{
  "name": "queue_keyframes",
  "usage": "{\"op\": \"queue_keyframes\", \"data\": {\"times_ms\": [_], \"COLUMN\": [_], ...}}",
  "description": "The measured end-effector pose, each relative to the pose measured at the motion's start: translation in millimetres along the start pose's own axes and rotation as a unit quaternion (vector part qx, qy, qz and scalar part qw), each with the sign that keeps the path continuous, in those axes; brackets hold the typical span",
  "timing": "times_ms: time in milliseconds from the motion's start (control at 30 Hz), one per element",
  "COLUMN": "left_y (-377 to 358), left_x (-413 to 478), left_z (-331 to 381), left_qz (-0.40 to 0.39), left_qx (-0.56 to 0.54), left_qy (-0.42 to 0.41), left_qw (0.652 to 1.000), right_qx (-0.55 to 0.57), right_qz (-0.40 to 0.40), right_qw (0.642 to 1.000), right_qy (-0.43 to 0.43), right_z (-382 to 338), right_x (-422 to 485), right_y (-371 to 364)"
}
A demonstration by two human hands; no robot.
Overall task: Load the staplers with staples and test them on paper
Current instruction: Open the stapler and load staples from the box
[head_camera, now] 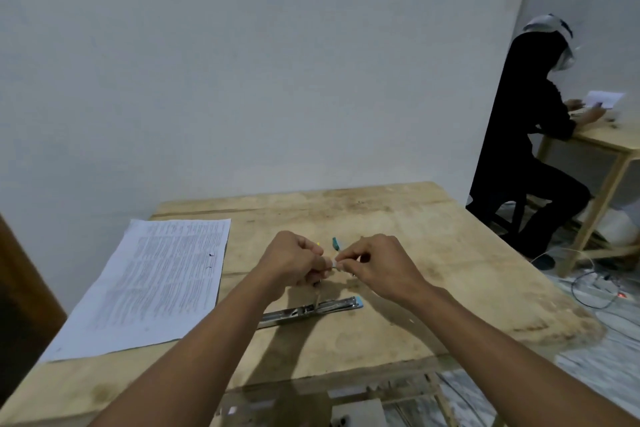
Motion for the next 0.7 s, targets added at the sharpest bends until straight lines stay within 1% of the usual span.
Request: {"op": "queue_keyframes", "data": {"times_ms": [133,200,233,267,300,333,367,433,500,600,700], "left_y": [1.0,4.4,10.9,21.1,30.2,34.5,32.6,17.3,4.6,0.8,1.2], "left_x": [-9.0,-10.0,-8.9,-6.7,-7.2,-10.2,-15.2,-26.8,-38.1,-44.8,-46.4], "left_z": [-4.6,-8.9,-11.1,-10.7,-7.7,-4.0,-1.8,-9.3,-20.5,-26.9,-28.6], "left_qz": [-0.017,-0.004,0.016,0.047,0.071,0.078,0.059,-0.014,-0.049,-0.018,-0.007], "left_qx": [-0.048,-0.056,-0.011,0.078,0.174,0.240,0.270,0.294,0.302,0.304,0.275], "left_qy": [0.008,0.007,-0.006,-0.031,-0.062,-0.095,-0.127,-0.165,-0.182,-0.225,-0.247], "left_qw": [0.999,0.998,1.000,0.995,0.980,0.963,0.953,0.941,0.934,0.926,0.929], "right_qx": [-0.016,-0.029,-0.038,-0.047,-0.057,-0.069,-0.083,-0.117,-0.148,-0.178,-0.175], "right_qz": [-0.014,-0.019,-0.022,-0.027,-0.035,-0.046,-0.061,-0.093,-0.120,-0.136,-0.154], "right_qw": [1.000,0.999,0.999,0.998,0.998,0.996,0.995,0.988,0.981,0.974,0.971], "right_qy": [0.020,0.028,0.026,0.023,0.017,0.014,0.014,0.021,0.031,0.046,0.043], "right_z": [-7.0,-10.3,-10.3,-9.7,-8.3,-6.7,-6.2,-5.2,-6.4,-10.0,-9.7], "right_x": [-1.1,-2.8,-3.2,-3.8,-4.6,-5.3,-6.4,-9.9,-13.9,-17.1,-18.4], "right_y": [-8.4,-11.0,-11.8,-11.6,-11.7,-12.8,-14.4,-21.1,-29.7,-38.9,-45.8]}}
Point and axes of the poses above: each hand's wrist, its own x-axis towards the middle knuckle, its own y-axis out of the back of the hand, z = x × y, the point moved 9 cm from there along x, towards the middle knuckle, and after that the axes turned 7 degrees about -y, right-handed, at the moved point
